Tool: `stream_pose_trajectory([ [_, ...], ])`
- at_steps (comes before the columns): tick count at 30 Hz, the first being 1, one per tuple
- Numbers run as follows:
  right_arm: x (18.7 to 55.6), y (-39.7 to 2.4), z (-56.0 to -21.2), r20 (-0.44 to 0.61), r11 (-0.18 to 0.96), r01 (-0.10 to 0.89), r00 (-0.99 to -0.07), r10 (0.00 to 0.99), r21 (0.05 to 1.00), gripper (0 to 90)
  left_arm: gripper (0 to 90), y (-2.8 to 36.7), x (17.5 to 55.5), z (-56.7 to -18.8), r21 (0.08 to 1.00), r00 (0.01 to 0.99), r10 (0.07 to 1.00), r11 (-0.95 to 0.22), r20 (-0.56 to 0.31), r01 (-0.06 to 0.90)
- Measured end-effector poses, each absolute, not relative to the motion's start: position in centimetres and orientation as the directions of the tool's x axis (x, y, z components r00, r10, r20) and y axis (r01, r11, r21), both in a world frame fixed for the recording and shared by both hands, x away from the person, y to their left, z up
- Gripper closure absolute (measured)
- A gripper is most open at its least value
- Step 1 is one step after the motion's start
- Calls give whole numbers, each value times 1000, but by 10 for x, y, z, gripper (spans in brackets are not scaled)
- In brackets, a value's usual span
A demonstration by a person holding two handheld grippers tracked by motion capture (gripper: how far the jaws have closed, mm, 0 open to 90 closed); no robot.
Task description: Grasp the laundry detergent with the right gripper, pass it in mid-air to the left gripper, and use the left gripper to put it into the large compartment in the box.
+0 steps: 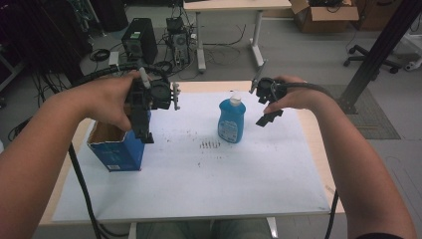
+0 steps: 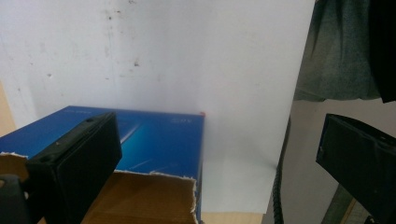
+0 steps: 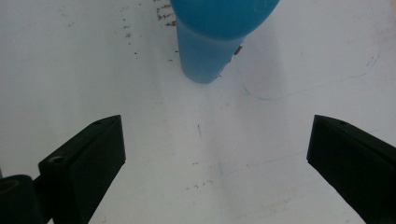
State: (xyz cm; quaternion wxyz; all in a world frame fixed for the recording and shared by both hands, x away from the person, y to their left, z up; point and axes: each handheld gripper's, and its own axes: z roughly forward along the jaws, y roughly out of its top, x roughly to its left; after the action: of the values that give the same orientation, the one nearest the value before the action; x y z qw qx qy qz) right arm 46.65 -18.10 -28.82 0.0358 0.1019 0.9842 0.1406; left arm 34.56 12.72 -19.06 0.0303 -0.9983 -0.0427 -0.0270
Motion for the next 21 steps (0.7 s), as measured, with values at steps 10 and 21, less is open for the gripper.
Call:
stream_pose_trajectory([
  [10, 458, -183, -300, -46, 911, 217, -968, 248, 350, 46, 2, 125, 341, -194, -59, 995, 72, -995, 65, 76],
  [21, 450, -179, -321, -34, 882, 222, -965, 259, 416, 45, 2, 126, 335, -205, -49, 997, 62, -997, 50, 65],
])
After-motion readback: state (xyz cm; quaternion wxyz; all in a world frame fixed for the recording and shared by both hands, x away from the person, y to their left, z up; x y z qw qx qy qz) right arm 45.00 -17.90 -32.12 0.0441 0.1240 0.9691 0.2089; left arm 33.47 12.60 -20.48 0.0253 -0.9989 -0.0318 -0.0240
